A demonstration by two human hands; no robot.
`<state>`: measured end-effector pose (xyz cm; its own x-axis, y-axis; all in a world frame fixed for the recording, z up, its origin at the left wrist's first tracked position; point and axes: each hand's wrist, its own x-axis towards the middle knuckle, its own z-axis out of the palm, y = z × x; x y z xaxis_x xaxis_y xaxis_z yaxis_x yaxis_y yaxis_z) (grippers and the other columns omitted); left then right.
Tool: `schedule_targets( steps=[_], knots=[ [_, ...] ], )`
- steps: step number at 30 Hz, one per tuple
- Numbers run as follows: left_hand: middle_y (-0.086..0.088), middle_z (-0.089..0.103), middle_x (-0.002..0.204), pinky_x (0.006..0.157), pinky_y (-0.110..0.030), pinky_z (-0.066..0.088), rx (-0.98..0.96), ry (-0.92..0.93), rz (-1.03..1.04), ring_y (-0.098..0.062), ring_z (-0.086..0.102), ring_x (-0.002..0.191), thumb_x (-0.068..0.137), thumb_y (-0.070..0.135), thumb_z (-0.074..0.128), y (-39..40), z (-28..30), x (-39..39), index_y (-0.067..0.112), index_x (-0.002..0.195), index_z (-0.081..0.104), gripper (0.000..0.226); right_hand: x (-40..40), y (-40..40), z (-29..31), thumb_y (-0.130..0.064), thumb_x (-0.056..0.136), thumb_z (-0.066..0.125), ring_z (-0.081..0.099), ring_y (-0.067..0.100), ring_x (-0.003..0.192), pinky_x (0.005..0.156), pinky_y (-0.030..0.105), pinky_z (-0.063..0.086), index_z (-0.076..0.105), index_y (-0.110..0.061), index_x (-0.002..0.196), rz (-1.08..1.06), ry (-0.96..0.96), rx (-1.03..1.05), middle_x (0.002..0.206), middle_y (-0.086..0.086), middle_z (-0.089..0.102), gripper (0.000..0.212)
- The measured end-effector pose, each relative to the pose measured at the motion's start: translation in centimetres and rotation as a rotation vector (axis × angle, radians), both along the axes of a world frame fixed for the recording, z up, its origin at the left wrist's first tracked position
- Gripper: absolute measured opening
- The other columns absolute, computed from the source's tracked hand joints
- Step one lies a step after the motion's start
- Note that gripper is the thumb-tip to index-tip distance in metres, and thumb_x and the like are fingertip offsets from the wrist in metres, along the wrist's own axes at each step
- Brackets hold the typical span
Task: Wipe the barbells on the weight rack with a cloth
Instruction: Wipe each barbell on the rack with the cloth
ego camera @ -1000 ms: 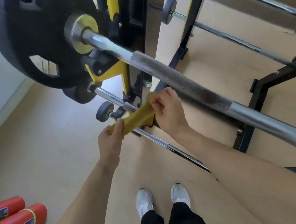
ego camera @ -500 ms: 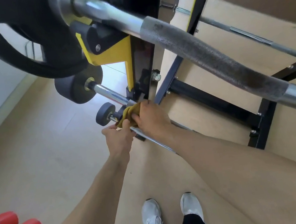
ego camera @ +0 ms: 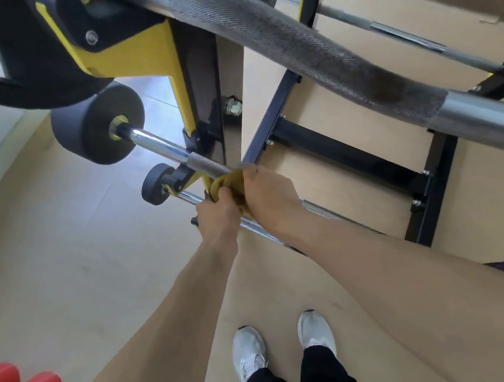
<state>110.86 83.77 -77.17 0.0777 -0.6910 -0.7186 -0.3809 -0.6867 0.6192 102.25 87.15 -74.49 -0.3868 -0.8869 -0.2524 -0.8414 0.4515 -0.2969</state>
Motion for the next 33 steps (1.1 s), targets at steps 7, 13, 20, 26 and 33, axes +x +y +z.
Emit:
schedule_targets(
  steps=[7,13,20,26,33],
  knots=[
    [-0.009,0.067,0.121,0.095,-0.049,0.057,-0.002,0.093,-0.044,-0.029,0.067,0.106,0.103,0.021,0.039,3.9,1.3,-3.1,0.015,0.135,0.054,0.036,-2.1,4.6,-0.8,-0.02,0.097,0.055,0.067,0.027,0.092,0.064,0.032,0.04,0.05,-0.013,0.115,-0.022,0.075,0.07,0.107,0.006,0.066,0.019],
    [-0.012,0.072,0.099,0.062,-0.029,0.058,0.142,0.28,-0.091,-0.024,0.071,0.085,0.101,0.012,0.038,9.4,2.1,-5.8,0.014,0.099,0.064,0.026,-5.4,11.9,-0.3,-0.018,0.096,0.052,0.051,0.027,0.072,0.06,0.035,0.033,0.046,-0.015,0.11,-0.036,0.096,0.101,0.097,0.004,0.062,0.015],
    [-0.021,0.068,0.11,0.073,-0.037,0.061,0.262,0.29,-0.149,-0.032,0.069,0.089,0.101,0.011,0.036,16.4,1.5,-9.6,0.003,0.105,0.059,0.025,-8.9,19.9,-0.3,-0.021,0.096,0.055,0.062,0.03,0.088,0.063,0.038,0.038,0.045,-0.015,0.111,-0.056,0.063,0.142,0.104,0.008,0.062,0.02],
    [-0.024,0.068,0.11,0.07,-0.034,0.06,0.354,0.304,-0.215,-0.031,0.069,0.085,0.102,0.008,0.036,22.0,0.1,-12.4,-0.005,0.121,0.056,0.031,-11.5,26.2,-0.3,-0.025,0.091,0.064,0.06,0.026,0.093,0.071,0.036,0.042,0.046,-0.018,0.111,-0.09,0.045,0.129,0.106,0.005,0.061,0.028],
    [-0.02,0.069,0.116,0.074,-0.033,0.062,0.422,0.372,-0.282,-0.028,0.071,0.098,0.1,0.014,0.04,28.1,-0.4,-14.8,0.003,0.13,0.056,0.036,-13.6,32.4,0.1,-0.009,0.088,0.062,0.051,0.022,0.086,0.075,0.033,0.036,0.049,-0.015,0.106,-0.14,0.113,0.099,0.101,0.007,0.06,0.023]
  ],
)
